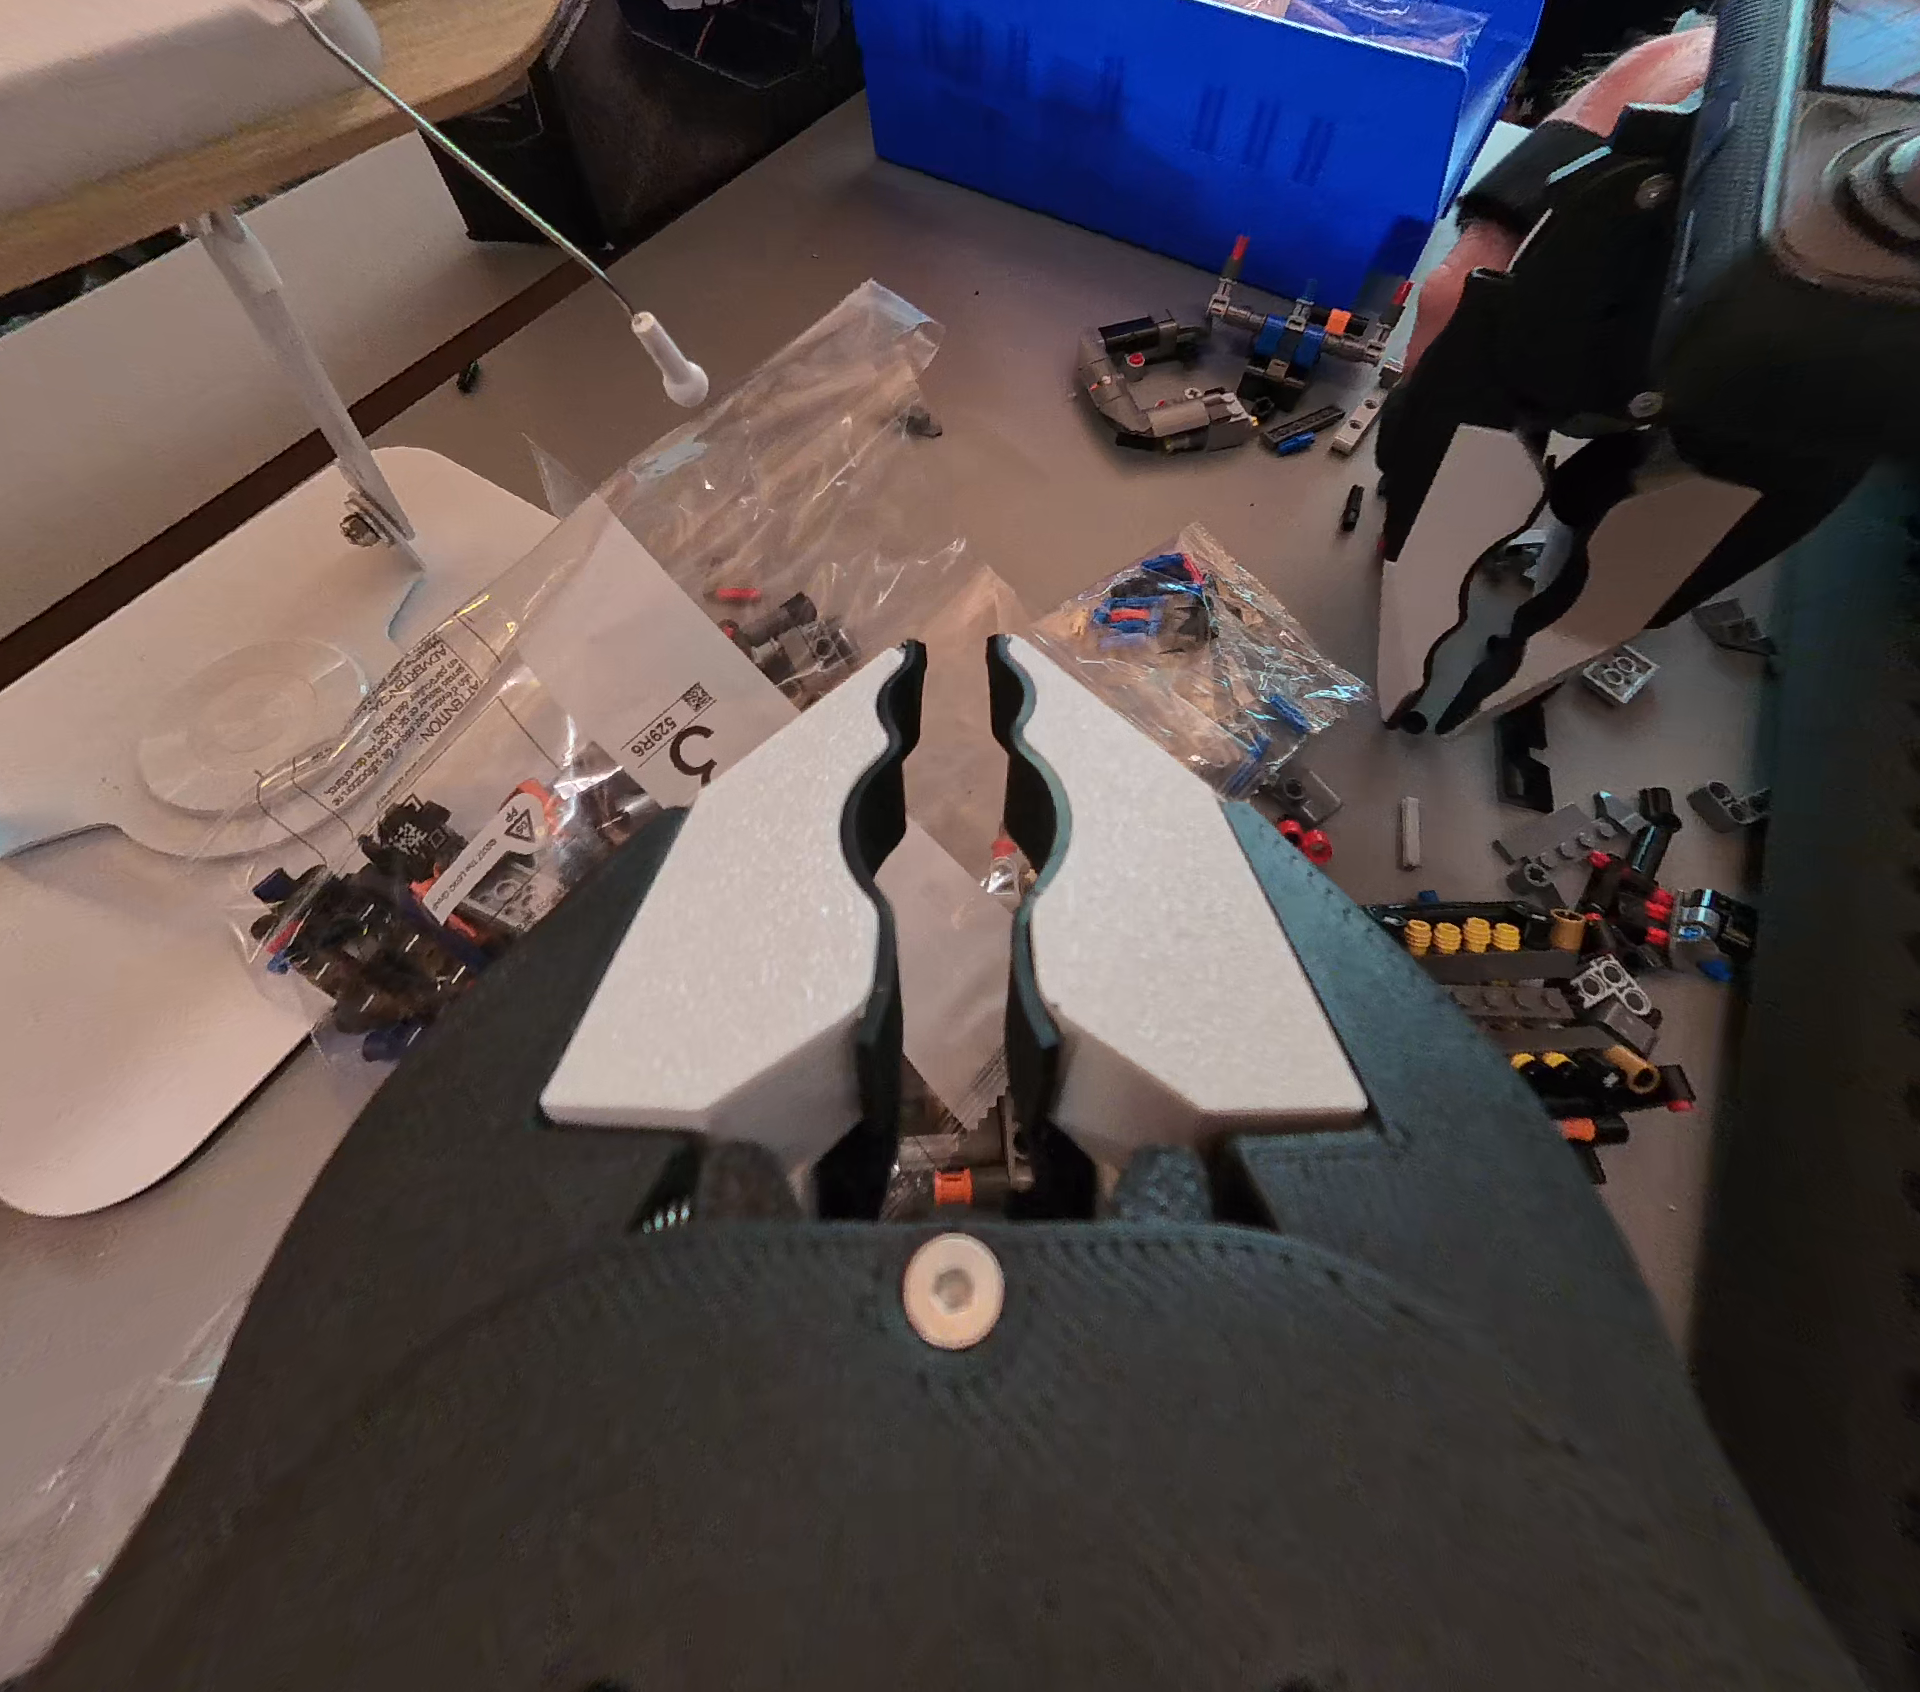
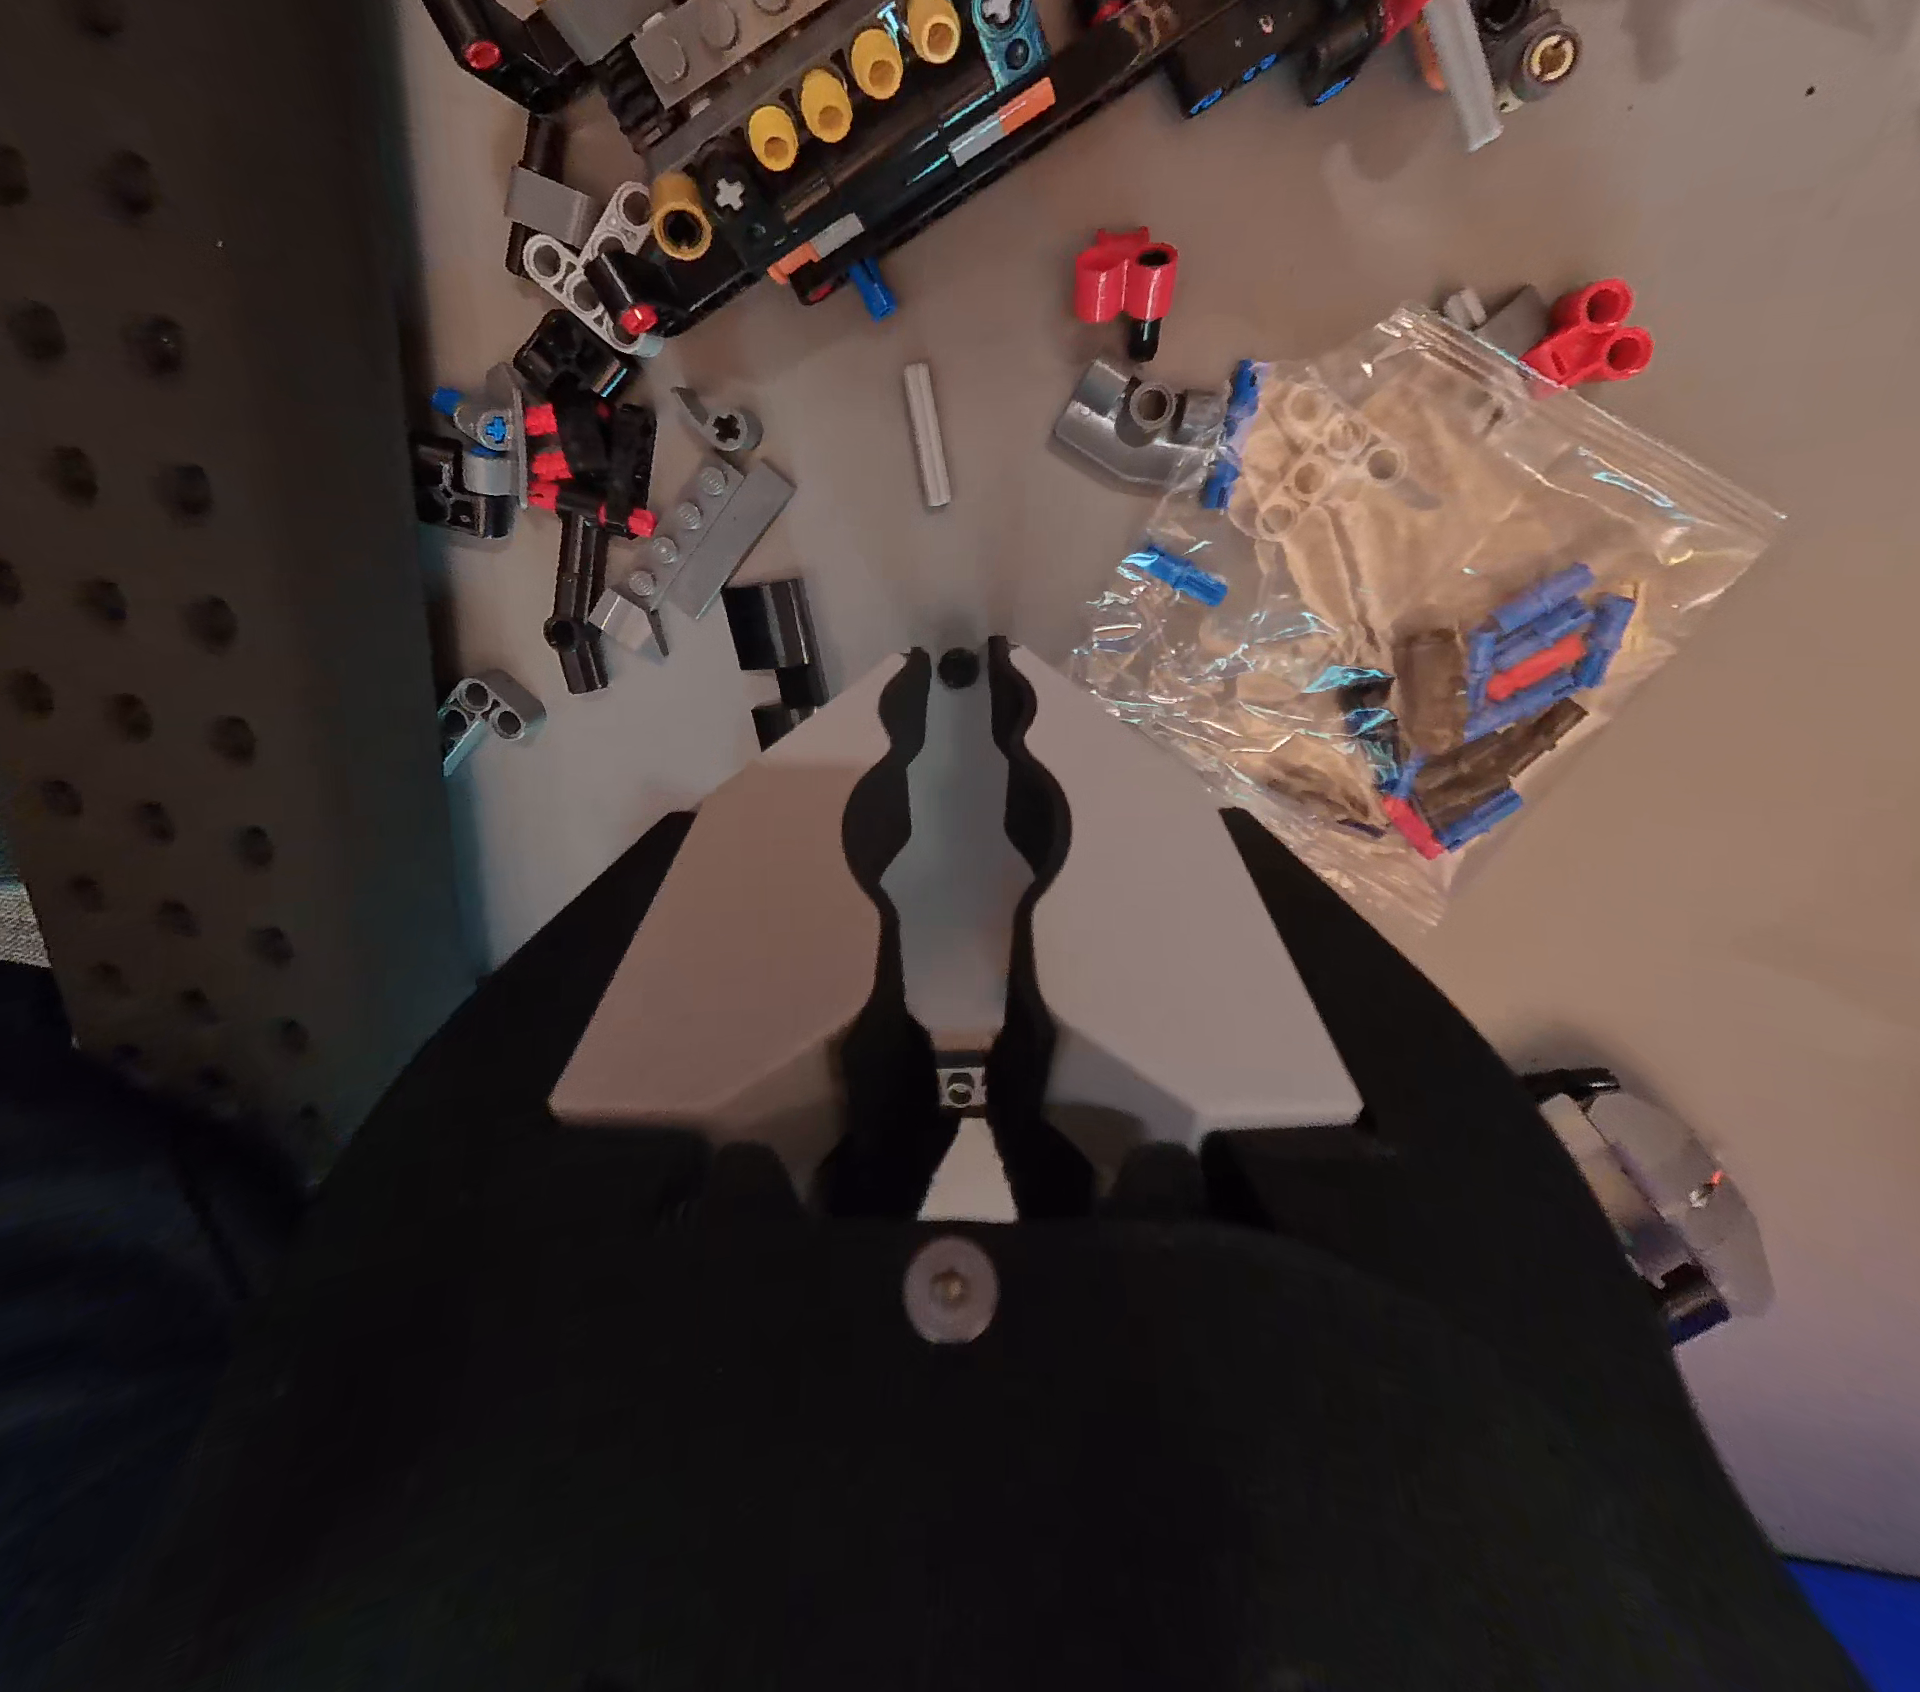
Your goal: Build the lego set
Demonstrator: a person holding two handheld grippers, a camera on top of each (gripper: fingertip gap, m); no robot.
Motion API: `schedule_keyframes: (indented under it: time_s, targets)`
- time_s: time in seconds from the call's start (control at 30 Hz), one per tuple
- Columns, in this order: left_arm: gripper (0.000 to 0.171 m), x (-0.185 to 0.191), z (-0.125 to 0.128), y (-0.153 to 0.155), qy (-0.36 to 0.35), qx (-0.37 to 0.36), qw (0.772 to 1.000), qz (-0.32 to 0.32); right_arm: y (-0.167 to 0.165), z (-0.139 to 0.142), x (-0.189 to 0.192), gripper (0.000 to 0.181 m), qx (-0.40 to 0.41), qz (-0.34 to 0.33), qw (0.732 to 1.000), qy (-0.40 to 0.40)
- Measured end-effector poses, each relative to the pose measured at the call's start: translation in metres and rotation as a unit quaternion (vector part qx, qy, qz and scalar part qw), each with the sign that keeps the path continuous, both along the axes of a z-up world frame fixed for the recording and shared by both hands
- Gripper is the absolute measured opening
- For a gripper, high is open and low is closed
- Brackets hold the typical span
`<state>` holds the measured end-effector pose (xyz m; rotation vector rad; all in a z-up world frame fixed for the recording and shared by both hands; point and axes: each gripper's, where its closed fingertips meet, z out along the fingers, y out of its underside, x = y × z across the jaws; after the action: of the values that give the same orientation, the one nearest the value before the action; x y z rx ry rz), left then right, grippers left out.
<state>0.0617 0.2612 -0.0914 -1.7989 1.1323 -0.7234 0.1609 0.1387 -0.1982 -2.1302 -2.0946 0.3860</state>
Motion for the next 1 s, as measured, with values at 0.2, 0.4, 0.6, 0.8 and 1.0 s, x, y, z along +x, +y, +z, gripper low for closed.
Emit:
schedule_keyframes:
  time_s: [0.2,0.4,0.6,0.8,1.0]
  targets:
    - [0.01,0.0,0.0,0.0,0.001,0.001,1.0,-0.001,0.0,-0.001,-0.001,0.011,0.037,0.005,0.999,0.007]
    - [0.01,0.0,-0.002,0.001,0.003,-0.001,1.0,0.001,0.0,-0.001,0.0,0.004,0.053,0.01,0.998,0.023]
    - [0.01,0.0,0.0,0.003,0.0,-0.001,1.0,0.005,0.004,0.003,-0.002,0.003,0.052,0.005,0.998,0.042]
    - [0.01,0.001,0.0,0.005,-0.005,-0.004,1.0,0.004,0.038,0.047,-0.008,0.003,0.105,-0.05,0.983,0.14]
    - [0.01,0.003,0.005,0.002,-0.01,0.001,1.0,0.001,0.103,0.07,-0.016,0.003,0.169,-0.141,0.957,0.186]
